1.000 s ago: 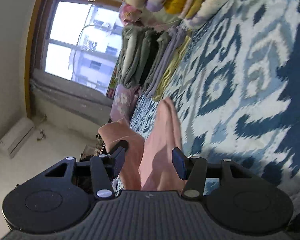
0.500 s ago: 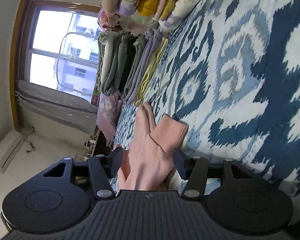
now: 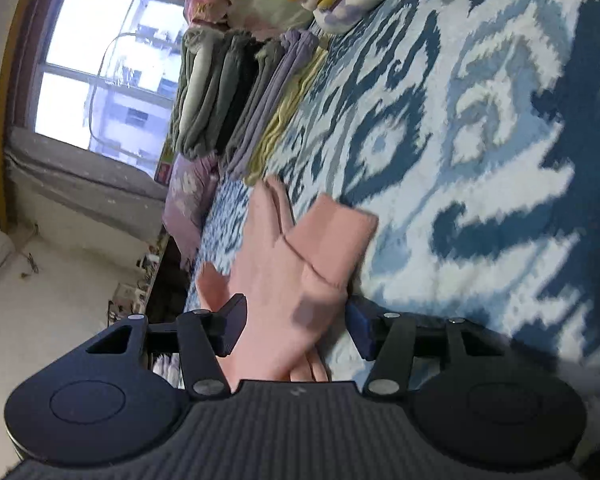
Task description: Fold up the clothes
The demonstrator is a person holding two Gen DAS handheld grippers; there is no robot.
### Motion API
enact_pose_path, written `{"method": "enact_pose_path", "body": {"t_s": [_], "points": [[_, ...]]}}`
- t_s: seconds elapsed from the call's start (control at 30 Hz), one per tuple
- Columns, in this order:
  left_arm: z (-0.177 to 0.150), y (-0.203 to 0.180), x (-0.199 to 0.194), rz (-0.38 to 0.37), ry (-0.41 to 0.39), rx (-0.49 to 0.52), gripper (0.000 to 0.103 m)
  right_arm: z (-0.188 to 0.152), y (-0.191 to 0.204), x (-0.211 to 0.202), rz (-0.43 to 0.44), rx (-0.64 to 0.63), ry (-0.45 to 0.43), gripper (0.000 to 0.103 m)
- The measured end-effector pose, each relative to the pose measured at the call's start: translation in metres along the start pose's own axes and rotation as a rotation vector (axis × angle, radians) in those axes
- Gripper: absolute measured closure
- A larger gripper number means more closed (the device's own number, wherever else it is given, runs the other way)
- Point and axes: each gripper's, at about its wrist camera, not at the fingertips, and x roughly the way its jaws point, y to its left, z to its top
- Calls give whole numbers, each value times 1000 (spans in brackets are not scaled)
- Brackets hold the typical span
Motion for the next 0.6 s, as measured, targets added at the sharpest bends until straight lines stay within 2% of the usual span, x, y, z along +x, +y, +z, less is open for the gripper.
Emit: {"method": "enact_pose_path", "body": {"t_s": [0.07, 0.1, 0.17, 0.23, 0.3, 0.33, 0.37, 0.43, 0.5, 0.57, 0.6], "points": [[-10, -2, -5, -13, 27, 42, 54, 1, 3, 3, -8, -19, -14, 54], [-15, -11, -4, -27, 38, 98, 54, 1, 3, 5, -9, -27, -18, 59], [-26, -31, -3, -25, 51, 234, 54, 4, 1, 8, -8, -28, -16, 81], [-41, -48, 3, 29, 68, 381, 54, 7, -3, 8, -2, -17, -19, 87], [-52, -65, 13, 86, 93, 502, 71, 10, -2, 5, 18, -26, -26, 89], [-58, -74, 18, 114, 103, 563, 94, 11, 2, 4, 32, -46, -28, 90], [-65, -82, 20, 144, 99, 636, 94, 13, 5, 4, 46, -65, -30, 91], [-84, -98, 20, 218, 60, 844, 94, 16, 12, 2, 78, -100, -38, 91], [-107, -107, 23, 242, 72, 1020, 94, 19, 16, -3, 122, -108, -55, 92], [-122, -110, 30, 212, 134, 1101, 94, 24, 17, -5, 120, -115, -61, 92], [-127, -110, 31, 213, 138, 1132, 94, 25, 15, -3, 104, -114, -56, 92]]}}
